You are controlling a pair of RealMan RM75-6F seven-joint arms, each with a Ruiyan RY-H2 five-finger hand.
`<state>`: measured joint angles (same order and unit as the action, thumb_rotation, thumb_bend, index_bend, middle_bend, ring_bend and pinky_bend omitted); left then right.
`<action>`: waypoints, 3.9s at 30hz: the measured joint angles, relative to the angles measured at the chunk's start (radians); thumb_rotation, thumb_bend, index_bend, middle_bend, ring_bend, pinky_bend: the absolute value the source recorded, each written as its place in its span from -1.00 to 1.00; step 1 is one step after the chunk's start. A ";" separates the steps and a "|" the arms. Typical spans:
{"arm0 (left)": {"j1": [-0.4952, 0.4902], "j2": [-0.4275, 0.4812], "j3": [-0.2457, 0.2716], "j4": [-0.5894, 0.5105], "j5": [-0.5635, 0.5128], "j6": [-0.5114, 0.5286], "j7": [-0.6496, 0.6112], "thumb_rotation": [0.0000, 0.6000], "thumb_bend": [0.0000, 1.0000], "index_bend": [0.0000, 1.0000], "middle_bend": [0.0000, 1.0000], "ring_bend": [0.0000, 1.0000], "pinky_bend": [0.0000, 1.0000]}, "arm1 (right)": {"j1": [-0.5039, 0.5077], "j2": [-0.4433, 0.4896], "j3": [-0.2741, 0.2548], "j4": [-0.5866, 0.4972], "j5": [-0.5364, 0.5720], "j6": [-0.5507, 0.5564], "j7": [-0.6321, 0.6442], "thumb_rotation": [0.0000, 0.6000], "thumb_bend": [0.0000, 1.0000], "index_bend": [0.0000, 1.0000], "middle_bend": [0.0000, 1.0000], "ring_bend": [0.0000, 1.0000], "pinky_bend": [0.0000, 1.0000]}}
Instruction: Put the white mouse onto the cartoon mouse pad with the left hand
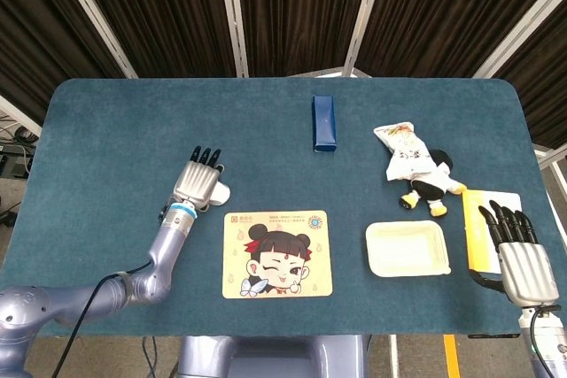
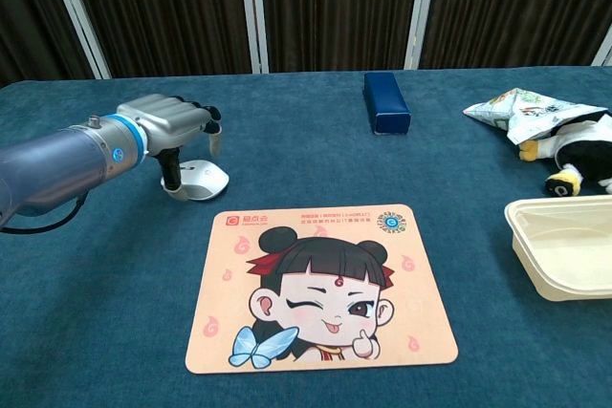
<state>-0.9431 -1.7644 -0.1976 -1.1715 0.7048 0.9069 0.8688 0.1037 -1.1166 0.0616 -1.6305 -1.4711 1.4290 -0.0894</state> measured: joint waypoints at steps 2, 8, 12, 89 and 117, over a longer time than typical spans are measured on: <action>-0.004 -0.004 0.000 0.006 -0.005 -0.002 -0.001 1.00 -0.72 -0.33 -1.00 -1.00 -1.00 | 0.000 0.000 0.000 0.000 0.000 0.000 0.000 1.00 -0.81 -0.96 -1.00 -1.00 -1.00; -0.016 -0.019 0.002 0.025 -0.023 -0.007 0.006 1.00 -0.62 -0.21 -1.00 -1.00 -1.00 | 0.000 0.001 0.000 0.000 -0.001 0.000 0.002 1.00 -0.81 -0.96 -1.00 -1.00 -1.00; -0.022 -0.026 0.007 0.032 -0.030 -0.008 0.010 1.00 -0.49 -0.02 -1.00 -1.00 -1.00 | 0.000 0.001 0.000 0.000 0.000 -0.001 0.003 1.00 -0.80 -0.96 -1.00 -1.00 -1.00; -0.144 0.043 0.313 0.066 1.116 0.011 -0.630 1.00 -0.56 -0.70 -1.00 -1.00 -1.00 | 0.001 0.005 -0.002 -0.001 -0.001 -0.005 0.011 1.00 -0.80 -0.96 -1.00 -1.00 -1.00; 0.267 0.523 0.239 -0.398 0.811 0.387 -0.394 1.00 -0.63 -0.99 -1.00 -1.00 -1.00 | -0.002 0.001 -0.003 0.005 -0.008 0.005 0.009 1.00 -0.80 -0.96 -1.00 -1.00 -1.00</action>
<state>-0.6757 -1.2415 0.0412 -1.5699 1.5157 1.2938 0.4749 0.1017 -1.1161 0.0581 -1.6257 -1.4788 1.4344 -0.0803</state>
